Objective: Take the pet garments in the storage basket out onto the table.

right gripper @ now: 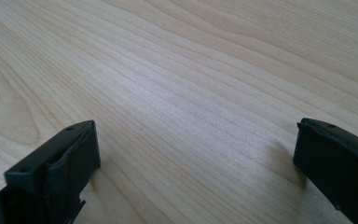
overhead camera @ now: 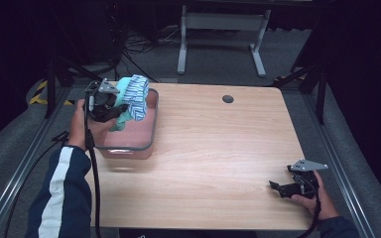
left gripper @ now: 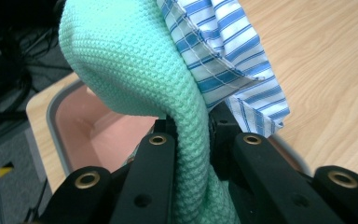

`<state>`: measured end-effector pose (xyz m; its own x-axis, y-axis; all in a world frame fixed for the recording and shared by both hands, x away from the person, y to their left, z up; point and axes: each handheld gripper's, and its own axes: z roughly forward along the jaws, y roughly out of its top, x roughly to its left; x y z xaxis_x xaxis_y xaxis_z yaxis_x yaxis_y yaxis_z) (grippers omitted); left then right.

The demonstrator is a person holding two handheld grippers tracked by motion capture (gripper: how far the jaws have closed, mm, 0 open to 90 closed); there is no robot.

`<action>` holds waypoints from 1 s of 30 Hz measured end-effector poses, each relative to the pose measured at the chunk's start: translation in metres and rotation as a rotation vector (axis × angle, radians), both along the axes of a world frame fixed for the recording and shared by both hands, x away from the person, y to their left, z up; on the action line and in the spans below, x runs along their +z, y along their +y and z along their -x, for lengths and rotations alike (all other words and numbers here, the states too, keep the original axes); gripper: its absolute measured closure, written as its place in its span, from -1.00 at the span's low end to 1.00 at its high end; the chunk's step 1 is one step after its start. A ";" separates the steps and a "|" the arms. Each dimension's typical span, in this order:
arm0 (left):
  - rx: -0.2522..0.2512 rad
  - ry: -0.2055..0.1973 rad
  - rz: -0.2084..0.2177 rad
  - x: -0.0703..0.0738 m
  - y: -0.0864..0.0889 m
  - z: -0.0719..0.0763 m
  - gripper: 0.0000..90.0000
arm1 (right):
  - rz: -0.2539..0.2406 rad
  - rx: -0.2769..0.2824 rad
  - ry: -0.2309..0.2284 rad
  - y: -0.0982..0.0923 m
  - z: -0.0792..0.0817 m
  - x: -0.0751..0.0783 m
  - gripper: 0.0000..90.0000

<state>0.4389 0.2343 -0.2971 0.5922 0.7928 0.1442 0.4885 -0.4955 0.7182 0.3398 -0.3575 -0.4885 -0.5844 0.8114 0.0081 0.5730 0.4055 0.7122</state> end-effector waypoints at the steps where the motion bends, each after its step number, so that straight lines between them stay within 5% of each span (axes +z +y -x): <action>1: -0.020 -0.008 -0.002 0.003 -0.005 0.003 0.83 | 0.000 -0.001 0.000 0.000 0.000 0.000 -0.98; 17: -0.177 -0.034 -0.006 0.015 -0.060 0.013 0.83 | 0.000 -0.001 0.000 0.000 0.000 0.000 -0.98; 30: -0.361 -0.017 -0.024 0.005 -0.134 0.019 0.83 | 0.000 -0.001 0.000 0.000 0.000 0.000 -0.98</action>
